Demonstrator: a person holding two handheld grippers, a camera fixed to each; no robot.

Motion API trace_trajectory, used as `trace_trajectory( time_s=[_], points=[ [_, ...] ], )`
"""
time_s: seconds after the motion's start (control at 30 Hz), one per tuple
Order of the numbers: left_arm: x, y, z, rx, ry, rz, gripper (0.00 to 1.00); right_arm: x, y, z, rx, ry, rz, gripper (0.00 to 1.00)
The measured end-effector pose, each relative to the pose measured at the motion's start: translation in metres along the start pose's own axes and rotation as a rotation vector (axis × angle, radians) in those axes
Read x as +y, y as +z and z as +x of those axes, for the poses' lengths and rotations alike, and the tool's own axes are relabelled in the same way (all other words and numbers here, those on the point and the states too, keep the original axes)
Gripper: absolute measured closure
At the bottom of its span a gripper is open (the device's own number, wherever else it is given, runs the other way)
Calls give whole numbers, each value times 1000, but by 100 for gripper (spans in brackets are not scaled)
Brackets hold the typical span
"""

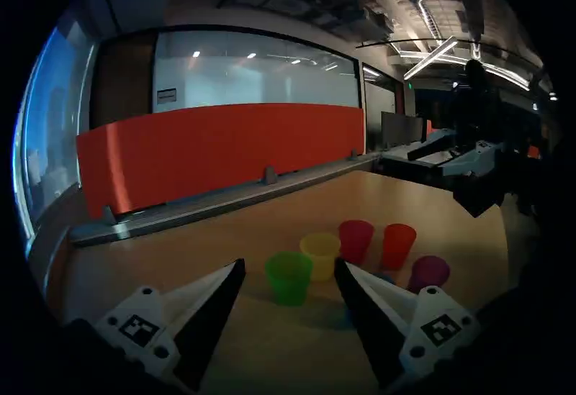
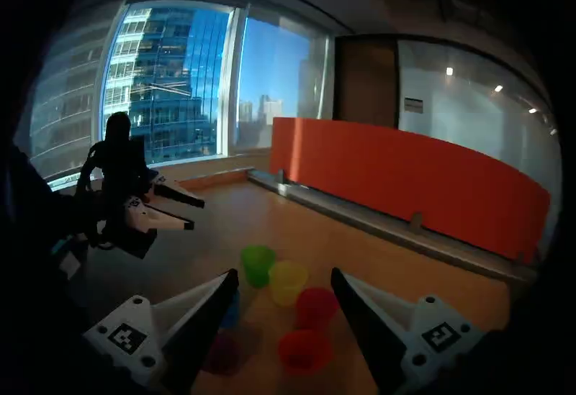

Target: Pour water

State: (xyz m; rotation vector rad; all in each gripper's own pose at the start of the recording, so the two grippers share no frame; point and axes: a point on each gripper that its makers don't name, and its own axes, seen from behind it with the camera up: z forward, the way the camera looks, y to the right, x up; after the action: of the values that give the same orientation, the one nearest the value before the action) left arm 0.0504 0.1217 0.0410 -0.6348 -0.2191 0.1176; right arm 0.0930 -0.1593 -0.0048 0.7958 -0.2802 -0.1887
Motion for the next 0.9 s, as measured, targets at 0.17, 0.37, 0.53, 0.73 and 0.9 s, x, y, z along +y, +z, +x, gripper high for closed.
trace_trajectory(
  time_s=[0.17,0.37,0.53,0.73,0.9],
  points=[
    [-12,-1,3,14,-14,45,8,-6,7,-4,-26,-29,34,0],
    [-13,-1,1,5,-11,40,8,-12,13,-6,-41,-48,63,0],
    [-15,2,0,-4,1,41,8,-21,20,-13,-70,-54,102,0],
    [-14,6,-5,-24,3,28,8,-35,30,-23,-124,-60,157,0],
    [-13,11,-12,-46,7,13,8,-44,38,-31,-165,-72,189,0]
  ],
)
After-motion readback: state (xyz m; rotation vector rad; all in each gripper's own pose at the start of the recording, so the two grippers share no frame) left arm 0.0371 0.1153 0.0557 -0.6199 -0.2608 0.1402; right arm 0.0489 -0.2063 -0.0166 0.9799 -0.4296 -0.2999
